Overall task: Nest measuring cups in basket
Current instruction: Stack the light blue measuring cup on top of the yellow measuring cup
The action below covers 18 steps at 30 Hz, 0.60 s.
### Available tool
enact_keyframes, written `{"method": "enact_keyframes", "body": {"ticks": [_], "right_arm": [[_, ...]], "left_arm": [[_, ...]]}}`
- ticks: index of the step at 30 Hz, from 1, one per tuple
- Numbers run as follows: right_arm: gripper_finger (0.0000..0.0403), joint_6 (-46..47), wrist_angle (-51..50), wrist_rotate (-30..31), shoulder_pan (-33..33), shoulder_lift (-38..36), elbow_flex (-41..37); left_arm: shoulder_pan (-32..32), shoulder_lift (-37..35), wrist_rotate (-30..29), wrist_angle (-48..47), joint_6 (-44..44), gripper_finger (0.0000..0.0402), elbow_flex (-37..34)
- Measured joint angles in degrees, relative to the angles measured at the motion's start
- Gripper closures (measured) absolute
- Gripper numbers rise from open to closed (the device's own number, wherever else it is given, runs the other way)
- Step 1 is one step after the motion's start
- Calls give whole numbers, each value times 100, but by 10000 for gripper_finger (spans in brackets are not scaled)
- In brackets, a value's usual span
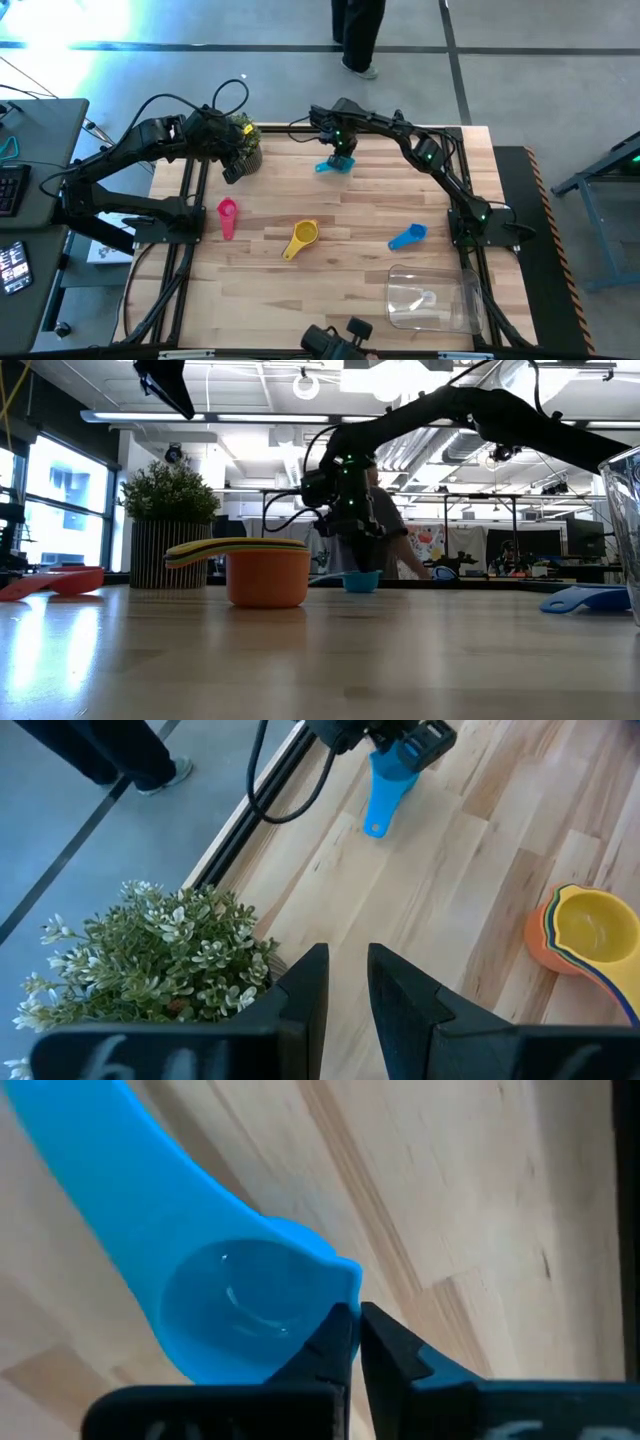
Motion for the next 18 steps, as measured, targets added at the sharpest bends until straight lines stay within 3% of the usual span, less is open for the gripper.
{"method": "enact_keyframes", "body": {"ticks": [8, 18], "right_arm": [[401, -2, -450, -24, 340, -305, 281], [402, -197, -282, -44, 1259, -847, 285]], "left_arm": [[0, 0, -1, -5, -207, 339, 0], [0, -2, -21, -11, -713, 339, 0]]}}
